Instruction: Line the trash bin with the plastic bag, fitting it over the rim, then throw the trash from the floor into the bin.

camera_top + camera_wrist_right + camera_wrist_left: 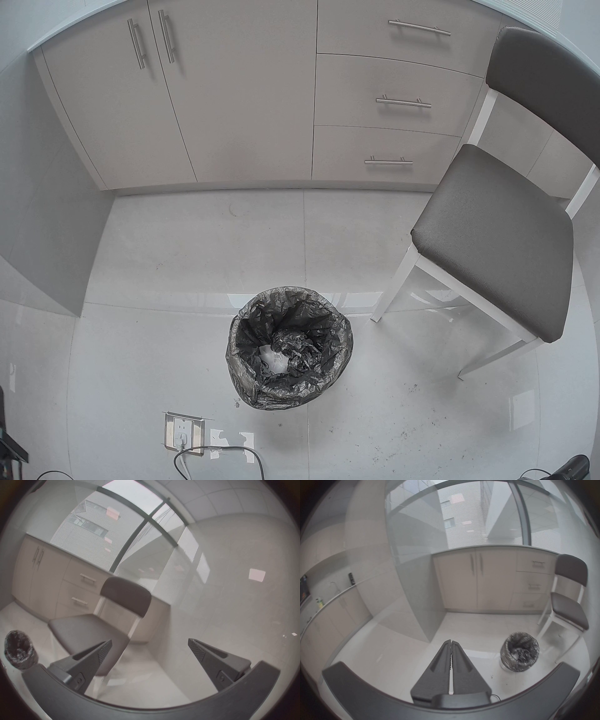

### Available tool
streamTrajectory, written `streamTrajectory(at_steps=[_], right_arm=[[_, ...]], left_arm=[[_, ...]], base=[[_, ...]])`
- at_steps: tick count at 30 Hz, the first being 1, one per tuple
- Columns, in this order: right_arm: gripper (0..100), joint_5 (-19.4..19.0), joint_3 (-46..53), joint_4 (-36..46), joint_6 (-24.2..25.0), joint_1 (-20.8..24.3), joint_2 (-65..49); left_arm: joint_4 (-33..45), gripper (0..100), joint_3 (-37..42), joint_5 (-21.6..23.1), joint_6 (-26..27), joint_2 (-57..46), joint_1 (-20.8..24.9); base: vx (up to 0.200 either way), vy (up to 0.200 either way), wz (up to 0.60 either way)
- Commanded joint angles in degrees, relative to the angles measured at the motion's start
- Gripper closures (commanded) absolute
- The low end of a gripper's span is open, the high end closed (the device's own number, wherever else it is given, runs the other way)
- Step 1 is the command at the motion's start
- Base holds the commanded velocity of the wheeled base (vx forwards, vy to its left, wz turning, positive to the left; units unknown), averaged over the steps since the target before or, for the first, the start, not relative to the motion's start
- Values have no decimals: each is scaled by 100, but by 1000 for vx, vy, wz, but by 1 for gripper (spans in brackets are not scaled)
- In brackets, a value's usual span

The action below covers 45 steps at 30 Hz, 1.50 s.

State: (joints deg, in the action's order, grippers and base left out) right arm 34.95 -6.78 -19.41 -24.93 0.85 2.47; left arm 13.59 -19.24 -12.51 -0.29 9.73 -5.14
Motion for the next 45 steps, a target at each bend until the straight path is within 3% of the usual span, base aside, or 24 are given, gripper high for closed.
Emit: streamTrajectory(at_steps=[1, 3, 6, 12, 14, 15, 18, 20, 25, 27, 29, 31, 33, 36, 38, 40, 43, 45], right_arm=[[0, -401, 678, 1484, 1271, -94, -247], [0, -401, 678, 1528, 1517, -94, -247], [0, -393, 678, 1545, 1684, -94, -239], [0, -516, 678, 1545, 1702, -94, -247], [0, -955, 678, 1554, 1728, -94, -239], [0, -999, 678, 1554, 1728, -94, -239], [0, -2352, 669, 1607, 2168, -94, -239], [0, -3047, 651, 1642, 2651, -94, -239], [0, -2994, 660, 1659, 2590, -112, -239], [0, -2880, 660, 1633, 2352, -103, -239], [0, -2484, 651, 1659, 2124, -94, -247], [0, -2212, 651, 1659, 2475, -94, -247], [0, -2326, 651, 1668, 2809, -94, -239], [0, -2555, 669, 1642, 2695, -103, -247], [0, -2933, 669, 1659, 2519, -103, -247], [0, -3706, 678, 1695, 2054, -103, -247], [0, -3706, 678, 1712, 2124, -103, -239], [0, -3504, 678, 1906, 2502, -94, -239]], left_arm=[[-1315, 100, 1792, 1119, 337, -402, -171], [-1298, 100, 1774, 987, 311, -384, -180], [-1289, 100, 1774, 1189, 91, -384, -171], [-1342, 100, 1924, 1277, 117, -402, -162], [-1342, 100, 1924, 1251, 91, -384, -171], [-1342, 100, 1924, 1251, 91, -384, -171], [-1342, 100, 1924, 1260, 91, -384, -171], [-1342, 100, 1924, 1260, 82, -384, -171], [-1342, 100, 1924, 1251, 82, -384, -171], [-1342, 100, 1924, 1260, 91, -384, -171], [-1342, 100, 1924, 1260, 91, -384, -171], [-1342, 100, 1924, 1260, 91, -384, -171], [-1342, 100, 1924, 1260, 91, -384, -171], [-1342, 100, 1924, 1260, 91, -384, -171], [-1342, 100, 1924, 1260, 91, -384, -171], [-1342, 100, 1924, 1260, 91, -384, -171], [-1342, 100, 1924, 1260, 91, -384, -171], [-1342, 100, 1924, 1260, 91, -384, -171]], base=[[0, 0, 0], [0, 0, 0], [0, 0, 0], [0, 0, 0], [0, 0, 0], [0, 0, 0], [0, 0, 0], [0, 0, 0], [0, 0, 0], [0, 0, 0], [0, 0, 0], [0, 0, 0], [0, 0, 0], [0, 0, 0], [0, 0, 0], [0, 0, 0], [0, 0, 0], [0, 0, 0]])
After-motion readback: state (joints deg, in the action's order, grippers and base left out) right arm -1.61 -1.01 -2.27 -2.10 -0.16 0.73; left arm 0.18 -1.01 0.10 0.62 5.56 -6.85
